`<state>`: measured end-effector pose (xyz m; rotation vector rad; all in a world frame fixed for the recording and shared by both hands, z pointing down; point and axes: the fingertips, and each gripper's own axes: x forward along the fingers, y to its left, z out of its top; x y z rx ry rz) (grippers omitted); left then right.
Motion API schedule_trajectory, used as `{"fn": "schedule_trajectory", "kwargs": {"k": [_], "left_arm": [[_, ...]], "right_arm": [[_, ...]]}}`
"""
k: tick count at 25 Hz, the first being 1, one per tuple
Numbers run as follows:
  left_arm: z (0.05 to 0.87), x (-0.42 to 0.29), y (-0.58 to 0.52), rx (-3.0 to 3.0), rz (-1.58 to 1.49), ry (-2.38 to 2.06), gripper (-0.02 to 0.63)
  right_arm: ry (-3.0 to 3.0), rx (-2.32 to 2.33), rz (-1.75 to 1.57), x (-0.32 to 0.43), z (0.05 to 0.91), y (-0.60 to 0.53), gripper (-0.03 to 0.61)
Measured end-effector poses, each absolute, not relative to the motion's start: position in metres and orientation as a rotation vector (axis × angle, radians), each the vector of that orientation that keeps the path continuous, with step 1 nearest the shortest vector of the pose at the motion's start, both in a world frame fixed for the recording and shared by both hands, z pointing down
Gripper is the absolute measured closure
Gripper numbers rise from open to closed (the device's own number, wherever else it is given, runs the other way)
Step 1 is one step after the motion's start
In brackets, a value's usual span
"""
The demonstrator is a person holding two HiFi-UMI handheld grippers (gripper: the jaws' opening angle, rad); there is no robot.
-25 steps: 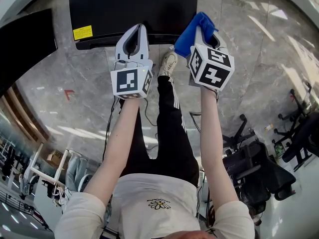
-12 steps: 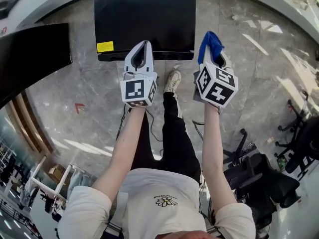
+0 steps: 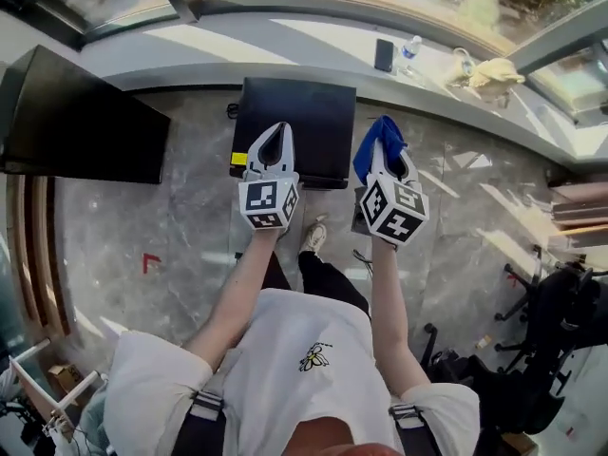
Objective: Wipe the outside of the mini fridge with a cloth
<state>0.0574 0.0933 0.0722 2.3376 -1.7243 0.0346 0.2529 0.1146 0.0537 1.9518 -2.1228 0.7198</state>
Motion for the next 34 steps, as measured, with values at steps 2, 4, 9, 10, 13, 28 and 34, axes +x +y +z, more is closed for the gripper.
{"fn": "schedule_trajectory", "kwargs": {"k": [2, 4, 9, 10, 13, 28, 34], "left_arm": [[0.044, 0.047, 0.104, 2.334, 0.018, -1.76, 0.609], [0.02, 0.04, 0.105, 2.34, -0.005, -1.801, 0.609], [-0.036, 0.043, 0.11, 2.444, -0.111, -1.796, 0.609], [-0.044, 0.042, 0.112, 2.456, -0.125, -1.794, 0.609], [-0.056, 0.043, 0.115, 2.47, -0.137, -1.797, 0.609], [-0.066, 0.068, 0.112, 2.533, -0.145, -1.778, 0.609], [-0.064, 0.084, 0.115, 2.538, -0.152, -1.752, 0.609]], "right_arm": [[-2.173, 1.997, 0.646, 0.245, 0.013, 0.125, 0.515], [-2.211, 2.058, 0.6, 0.245, -0.017, 0.127, 0.515], [-2.299, 2.03, 0.402, 0.23, -0.064, 0.13, 0.517], [-2.299, 2.008, 0.352, 0.223, -0.067, 0.132, 0.515], [-2.321, 1.97, 0.327, 0.209, -0.066, 0.135, 0.517], [-2.331, 1.966, 0.264, 0.218, -0.069, 0.137, 0.517], [-2.33, 1.962, 0.252, 0.227, -0.067, 0.142, 0.517]]}}
